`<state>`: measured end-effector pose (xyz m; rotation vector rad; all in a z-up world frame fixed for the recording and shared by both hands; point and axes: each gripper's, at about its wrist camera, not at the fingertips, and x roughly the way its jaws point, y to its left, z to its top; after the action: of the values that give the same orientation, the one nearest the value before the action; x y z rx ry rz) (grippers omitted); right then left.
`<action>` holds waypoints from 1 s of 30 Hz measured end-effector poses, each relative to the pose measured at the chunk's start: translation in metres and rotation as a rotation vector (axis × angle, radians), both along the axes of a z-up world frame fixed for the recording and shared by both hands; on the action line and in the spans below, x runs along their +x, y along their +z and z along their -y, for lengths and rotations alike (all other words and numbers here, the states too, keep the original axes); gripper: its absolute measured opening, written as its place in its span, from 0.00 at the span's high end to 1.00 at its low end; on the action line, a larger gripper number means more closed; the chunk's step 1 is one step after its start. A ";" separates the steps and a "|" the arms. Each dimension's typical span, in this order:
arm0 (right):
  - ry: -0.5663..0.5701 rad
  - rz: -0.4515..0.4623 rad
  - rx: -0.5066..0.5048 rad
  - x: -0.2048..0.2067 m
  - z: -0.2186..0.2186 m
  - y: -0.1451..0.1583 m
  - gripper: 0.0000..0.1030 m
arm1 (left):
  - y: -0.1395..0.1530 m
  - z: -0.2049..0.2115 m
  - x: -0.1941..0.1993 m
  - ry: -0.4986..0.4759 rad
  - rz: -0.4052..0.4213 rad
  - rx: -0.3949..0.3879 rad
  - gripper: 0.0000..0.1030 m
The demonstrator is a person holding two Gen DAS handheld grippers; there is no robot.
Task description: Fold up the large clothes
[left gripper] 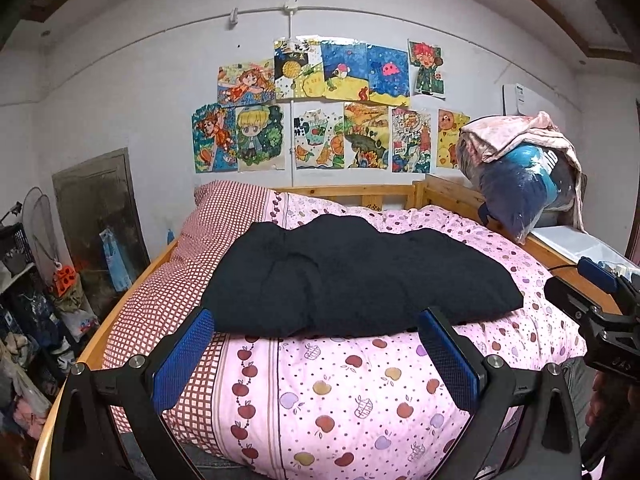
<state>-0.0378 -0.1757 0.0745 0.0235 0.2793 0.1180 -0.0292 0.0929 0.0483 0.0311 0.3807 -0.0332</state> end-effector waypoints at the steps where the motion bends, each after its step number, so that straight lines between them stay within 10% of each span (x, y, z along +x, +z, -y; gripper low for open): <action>1: 0.000 -0.001 0.004 -0.002 0.001 0.000 0.02 | 0.000 0.000 -0.003 0.000 0.004 0.002 0.00; 30: 0.008 -0.022 -0.029 -0.014 -0.008 -0.023 0.02 | -0.029 0.000 -0.021 0.010 0.001 0.008 0.00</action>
<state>-0.0519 -0.1672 0.0512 -0.0052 0.3035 0.1213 -0.0506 0.0933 0.0192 0.0371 0.3796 -0.0213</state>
